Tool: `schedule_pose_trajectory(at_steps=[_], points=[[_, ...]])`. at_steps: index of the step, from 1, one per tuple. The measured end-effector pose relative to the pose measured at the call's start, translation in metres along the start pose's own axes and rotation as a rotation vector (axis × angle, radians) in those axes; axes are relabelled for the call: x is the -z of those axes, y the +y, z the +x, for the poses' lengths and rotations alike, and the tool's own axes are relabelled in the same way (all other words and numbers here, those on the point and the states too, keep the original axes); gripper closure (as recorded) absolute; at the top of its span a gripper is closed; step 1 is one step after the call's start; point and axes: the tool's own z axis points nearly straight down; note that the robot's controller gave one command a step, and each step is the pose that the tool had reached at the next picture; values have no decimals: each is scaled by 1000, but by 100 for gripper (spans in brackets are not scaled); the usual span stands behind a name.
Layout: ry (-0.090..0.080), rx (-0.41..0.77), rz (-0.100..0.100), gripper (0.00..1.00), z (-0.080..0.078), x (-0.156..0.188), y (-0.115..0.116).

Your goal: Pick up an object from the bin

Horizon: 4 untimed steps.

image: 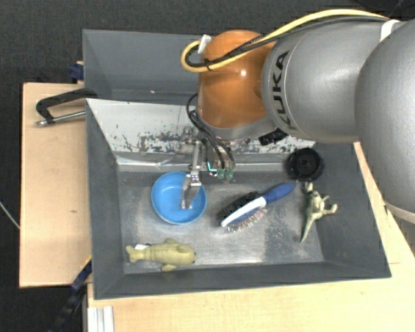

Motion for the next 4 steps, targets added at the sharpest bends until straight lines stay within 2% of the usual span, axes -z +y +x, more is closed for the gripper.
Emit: schedule_pose_trajectory(at_steps=[1, 4], points=[[-12, 303, 0, 0, -7, -87, 10], [-10, 299, -1, 0, -8, -84, 13]])
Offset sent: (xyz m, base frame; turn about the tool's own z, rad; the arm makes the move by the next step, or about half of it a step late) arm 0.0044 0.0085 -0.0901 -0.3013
